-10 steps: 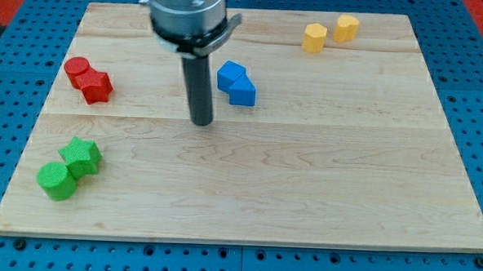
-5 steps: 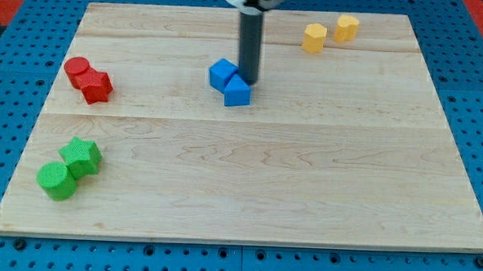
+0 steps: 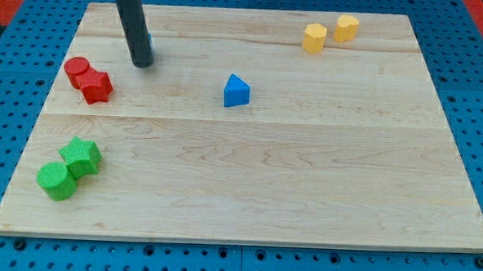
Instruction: Move the blue cube and red blocks towards the top left side
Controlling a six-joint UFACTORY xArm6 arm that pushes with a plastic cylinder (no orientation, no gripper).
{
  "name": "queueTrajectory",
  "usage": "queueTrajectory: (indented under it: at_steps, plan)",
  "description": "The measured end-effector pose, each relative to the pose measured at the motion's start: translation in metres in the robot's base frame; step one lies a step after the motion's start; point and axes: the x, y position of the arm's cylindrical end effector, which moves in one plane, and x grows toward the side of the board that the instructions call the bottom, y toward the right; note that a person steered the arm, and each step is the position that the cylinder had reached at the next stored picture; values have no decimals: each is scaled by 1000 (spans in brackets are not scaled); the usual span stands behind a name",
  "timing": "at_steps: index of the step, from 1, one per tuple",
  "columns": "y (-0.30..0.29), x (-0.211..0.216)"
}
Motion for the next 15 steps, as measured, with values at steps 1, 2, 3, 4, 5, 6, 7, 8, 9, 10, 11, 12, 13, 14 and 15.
queueTrajectory:
  at_steps: [1, 2, 3, 4, 5, 6, 7, 8, 9, 10, 11, 12, 13, 14, 15]
  plan:
    - [-4, -31]
    - [20, -36]
    - [-7, -54]
    - [-30, -49]
    - [-10, 20]
    - [-18, 87]
    - [-41, 115]
    - [-81, 105]
    - [-84, 75]
    - [-84, 41]
    - [-84, 26]
    - [-89, 5]
    - [-105, 32]
    - [-135, 3]
    - [-115, -18]
